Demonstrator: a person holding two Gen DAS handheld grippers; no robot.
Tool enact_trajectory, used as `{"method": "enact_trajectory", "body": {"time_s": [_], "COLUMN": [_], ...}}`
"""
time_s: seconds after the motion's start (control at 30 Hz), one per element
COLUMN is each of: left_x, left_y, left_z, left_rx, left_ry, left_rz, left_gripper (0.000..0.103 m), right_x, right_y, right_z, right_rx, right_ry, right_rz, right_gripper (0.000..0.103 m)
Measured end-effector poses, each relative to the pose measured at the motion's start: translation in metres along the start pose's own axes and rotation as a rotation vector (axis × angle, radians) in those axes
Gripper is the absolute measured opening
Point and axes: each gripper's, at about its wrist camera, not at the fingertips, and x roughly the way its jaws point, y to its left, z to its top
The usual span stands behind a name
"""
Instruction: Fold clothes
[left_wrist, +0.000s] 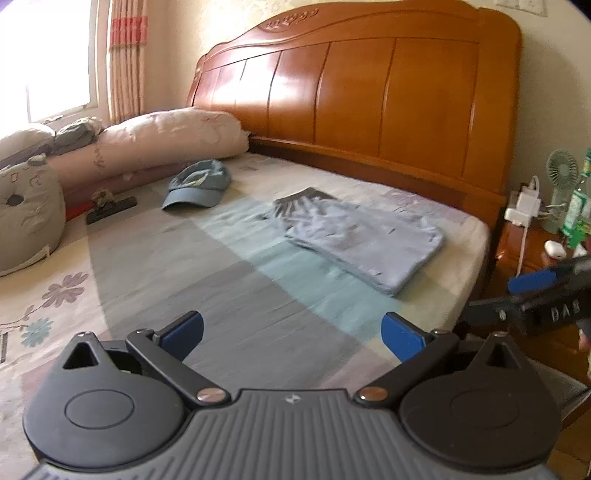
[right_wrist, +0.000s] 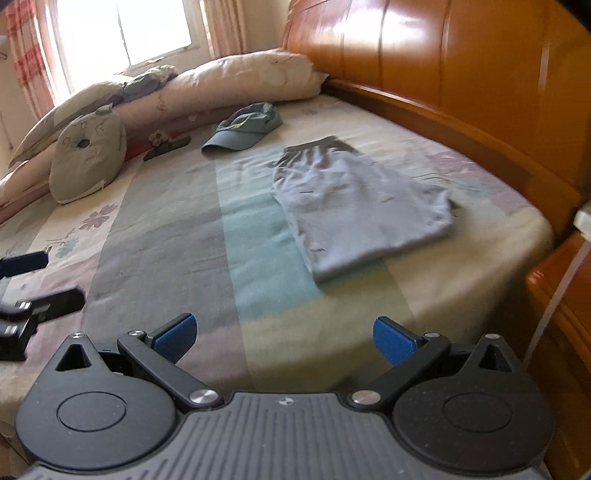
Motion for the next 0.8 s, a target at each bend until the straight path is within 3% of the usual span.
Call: {"method": "enact_trajectory", "body": {"time_s": [0.13, 0.37, 0.8], "left_x": [0.002, 0.008, 0.007], "left_y": [-0.012, -0.027, -0.034], "left_z": [-0.002, -0.009, -0.008], "left_rx": [-0.017, -0.01, -0.036], "left_ry": [0.02, 0.051, 0.06], "left_rz": [-0.051, -0.025, -0.067], "left_gripper": [0.102, 0.102, 0.102], "right_x": [-0.009, -0.023, -0.035], "right_y": [0.001, 0.004, 0.011], "right_z": [-0.011, -0.029, -0.031], "right_rx": [0.0, -0.001, -0.026], "right_ry": [0.0, -0.001, -0.026], "right_rz": [-0.009, -0.023, -0.018], "right_gripper": [0.103, 0.103, 0.103]}}
